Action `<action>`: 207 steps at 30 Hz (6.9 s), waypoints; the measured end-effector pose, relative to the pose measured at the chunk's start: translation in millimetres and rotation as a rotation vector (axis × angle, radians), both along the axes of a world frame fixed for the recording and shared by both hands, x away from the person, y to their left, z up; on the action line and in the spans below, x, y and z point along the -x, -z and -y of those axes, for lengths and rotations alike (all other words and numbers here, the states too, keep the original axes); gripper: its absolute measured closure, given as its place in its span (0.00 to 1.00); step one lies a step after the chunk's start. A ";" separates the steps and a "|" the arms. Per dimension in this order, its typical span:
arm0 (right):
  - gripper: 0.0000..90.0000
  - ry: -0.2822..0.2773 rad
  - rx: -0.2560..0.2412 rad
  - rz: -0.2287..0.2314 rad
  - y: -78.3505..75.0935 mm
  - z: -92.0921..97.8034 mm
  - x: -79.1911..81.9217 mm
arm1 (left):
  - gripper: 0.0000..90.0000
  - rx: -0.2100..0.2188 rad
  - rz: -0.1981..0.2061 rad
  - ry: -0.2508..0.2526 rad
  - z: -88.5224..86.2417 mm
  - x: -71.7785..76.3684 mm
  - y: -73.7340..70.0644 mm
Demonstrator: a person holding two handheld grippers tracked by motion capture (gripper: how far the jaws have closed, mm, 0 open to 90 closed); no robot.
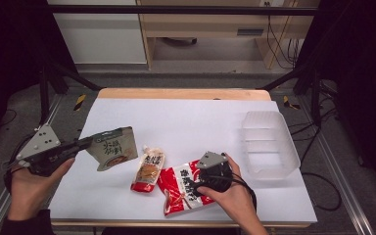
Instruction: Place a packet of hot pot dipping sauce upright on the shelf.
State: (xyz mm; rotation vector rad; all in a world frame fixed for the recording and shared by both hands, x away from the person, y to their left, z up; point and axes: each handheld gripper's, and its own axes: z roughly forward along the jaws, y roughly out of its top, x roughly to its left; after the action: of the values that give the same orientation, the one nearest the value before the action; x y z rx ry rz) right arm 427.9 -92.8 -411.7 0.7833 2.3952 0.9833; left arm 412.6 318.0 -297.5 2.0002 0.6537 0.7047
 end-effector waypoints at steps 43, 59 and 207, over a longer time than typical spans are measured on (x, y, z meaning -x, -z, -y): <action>0.49 -0.357 0.325 0.005 -120.0 -42.6 -48.6 | 1.00 -0.092 -0.027 0.285 131.8 -34.7 7.0; 0.84 -0.416 0.383 -0.011 -116.5 -44.8 -49.2 | 1.00 -0.085 -0.025 0.316 143.0 -31.3 8.3; 0.95 0.132 0.286 -0.132 -76.0 228.8 -174.4 | 0.06 0.067 -0.078 -0.189 28.1 -28.7 135.1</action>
State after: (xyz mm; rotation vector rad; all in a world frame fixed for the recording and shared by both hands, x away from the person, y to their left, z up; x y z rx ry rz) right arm 602.2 -321.7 -335.7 0.9070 2.4834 0.5355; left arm 441.4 289.9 -432.6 1.9289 0.9103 0.7085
